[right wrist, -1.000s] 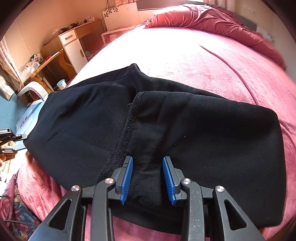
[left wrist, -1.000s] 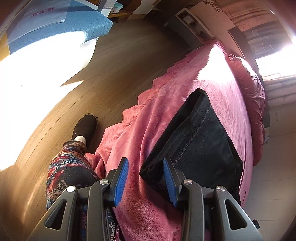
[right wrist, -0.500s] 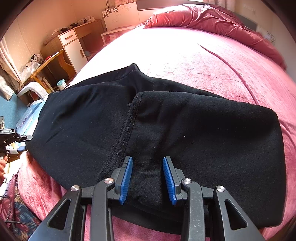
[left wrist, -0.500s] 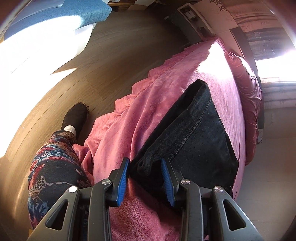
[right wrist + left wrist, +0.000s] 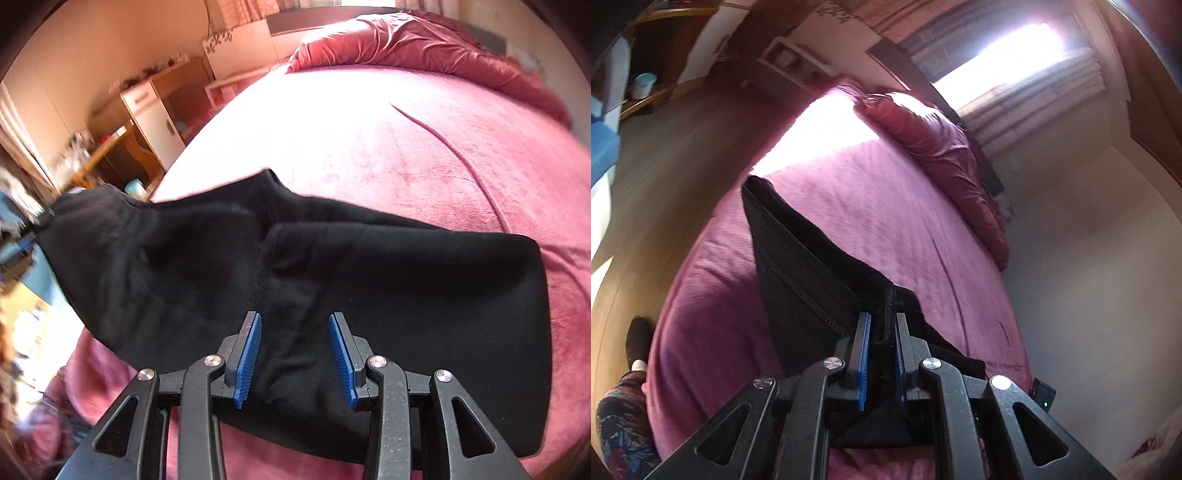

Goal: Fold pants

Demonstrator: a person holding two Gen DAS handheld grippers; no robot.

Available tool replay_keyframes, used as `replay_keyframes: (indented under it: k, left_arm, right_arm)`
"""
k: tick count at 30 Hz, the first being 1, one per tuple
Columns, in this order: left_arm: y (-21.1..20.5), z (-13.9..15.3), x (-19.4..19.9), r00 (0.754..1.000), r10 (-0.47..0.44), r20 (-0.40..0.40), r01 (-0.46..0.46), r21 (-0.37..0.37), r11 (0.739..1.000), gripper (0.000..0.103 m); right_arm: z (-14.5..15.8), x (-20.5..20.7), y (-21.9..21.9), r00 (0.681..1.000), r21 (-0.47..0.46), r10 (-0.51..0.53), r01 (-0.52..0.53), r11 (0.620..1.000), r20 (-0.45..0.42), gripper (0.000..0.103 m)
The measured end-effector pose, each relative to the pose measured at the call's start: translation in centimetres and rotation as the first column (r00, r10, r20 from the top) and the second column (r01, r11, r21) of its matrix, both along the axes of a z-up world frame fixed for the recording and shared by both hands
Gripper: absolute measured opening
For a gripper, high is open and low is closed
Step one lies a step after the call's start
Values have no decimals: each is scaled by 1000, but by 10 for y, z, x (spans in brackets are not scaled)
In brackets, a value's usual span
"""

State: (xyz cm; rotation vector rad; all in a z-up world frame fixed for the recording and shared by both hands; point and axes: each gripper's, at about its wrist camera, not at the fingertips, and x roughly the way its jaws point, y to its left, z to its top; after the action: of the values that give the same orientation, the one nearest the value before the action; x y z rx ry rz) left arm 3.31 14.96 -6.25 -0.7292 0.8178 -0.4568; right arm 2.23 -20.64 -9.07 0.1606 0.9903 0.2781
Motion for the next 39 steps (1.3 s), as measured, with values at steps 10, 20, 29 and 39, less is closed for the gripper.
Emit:
replay_keyframes:
  k: [10,20,29,39]
  left_arm:
    - [-114,-8,4,942,-334,23,331,82,940,11]
    - [-134,-8,1,918,-396,15,389,151,909,11]
    - [-136,7,-1,895,-445,29,433,179,883,14]
    - [-40,41,19,956,-265,124,268,-8,963,22]
  right_arm:
    - [32,42,8,979,449,202,-177,876,-9,75]
    - [12,91,92,944,337,310,-258,905,-109,67]
    - [4,99,120,930,227,345,-312,923,-126,14]
    - [53,82,93,940,252,337,-312,916,-60,13]
